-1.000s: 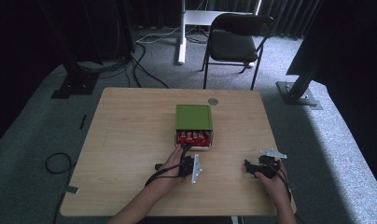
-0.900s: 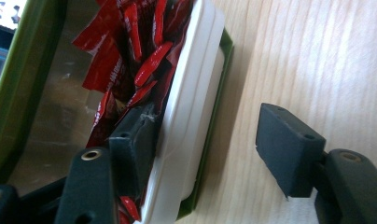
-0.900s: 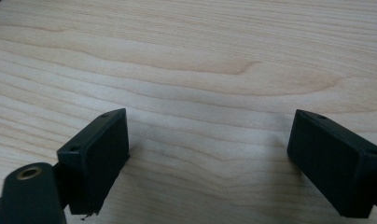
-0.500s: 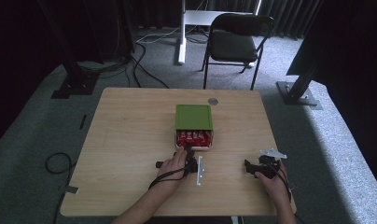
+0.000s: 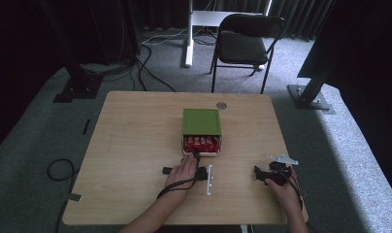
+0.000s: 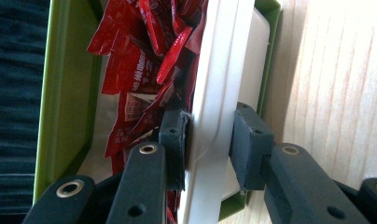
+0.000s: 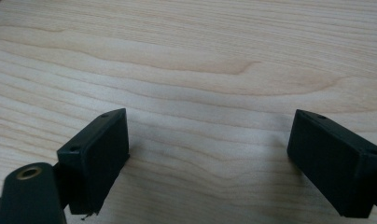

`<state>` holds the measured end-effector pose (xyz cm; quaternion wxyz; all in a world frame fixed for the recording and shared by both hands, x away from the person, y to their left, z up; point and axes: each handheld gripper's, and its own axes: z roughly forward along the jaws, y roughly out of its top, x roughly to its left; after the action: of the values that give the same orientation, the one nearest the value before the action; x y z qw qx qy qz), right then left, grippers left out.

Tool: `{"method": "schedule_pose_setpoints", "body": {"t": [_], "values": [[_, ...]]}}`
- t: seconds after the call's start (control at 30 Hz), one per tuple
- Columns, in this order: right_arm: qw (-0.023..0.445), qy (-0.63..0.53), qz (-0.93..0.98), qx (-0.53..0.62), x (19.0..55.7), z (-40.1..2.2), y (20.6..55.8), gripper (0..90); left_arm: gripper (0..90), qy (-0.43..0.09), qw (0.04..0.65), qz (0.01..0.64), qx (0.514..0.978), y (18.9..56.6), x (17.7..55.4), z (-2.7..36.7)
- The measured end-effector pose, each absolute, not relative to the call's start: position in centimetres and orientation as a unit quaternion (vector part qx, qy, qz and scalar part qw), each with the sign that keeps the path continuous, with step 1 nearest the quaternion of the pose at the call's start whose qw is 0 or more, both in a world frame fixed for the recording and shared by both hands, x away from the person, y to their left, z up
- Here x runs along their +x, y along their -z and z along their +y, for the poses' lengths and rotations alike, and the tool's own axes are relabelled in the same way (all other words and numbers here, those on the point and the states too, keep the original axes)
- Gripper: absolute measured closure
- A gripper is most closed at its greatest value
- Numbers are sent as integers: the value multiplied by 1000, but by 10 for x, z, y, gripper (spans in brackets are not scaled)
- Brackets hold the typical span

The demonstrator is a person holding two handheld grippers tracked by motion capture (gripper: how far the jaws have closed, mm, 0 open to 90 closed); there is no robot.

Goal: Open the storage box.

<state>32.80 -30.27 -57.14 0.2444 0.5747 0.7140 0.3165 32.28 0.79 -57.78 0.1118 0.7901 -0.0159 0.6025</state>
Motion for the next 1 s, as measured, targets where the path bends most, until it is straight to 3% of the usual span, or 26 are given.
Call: {"method": "schedule_pose_setpoints", "body": {"t": [1.0], "values": [[244, -316, 714, 575, 328, -303, 571, 121, 711, -580, 98, -31, 808, 571, 302, 7]]}}
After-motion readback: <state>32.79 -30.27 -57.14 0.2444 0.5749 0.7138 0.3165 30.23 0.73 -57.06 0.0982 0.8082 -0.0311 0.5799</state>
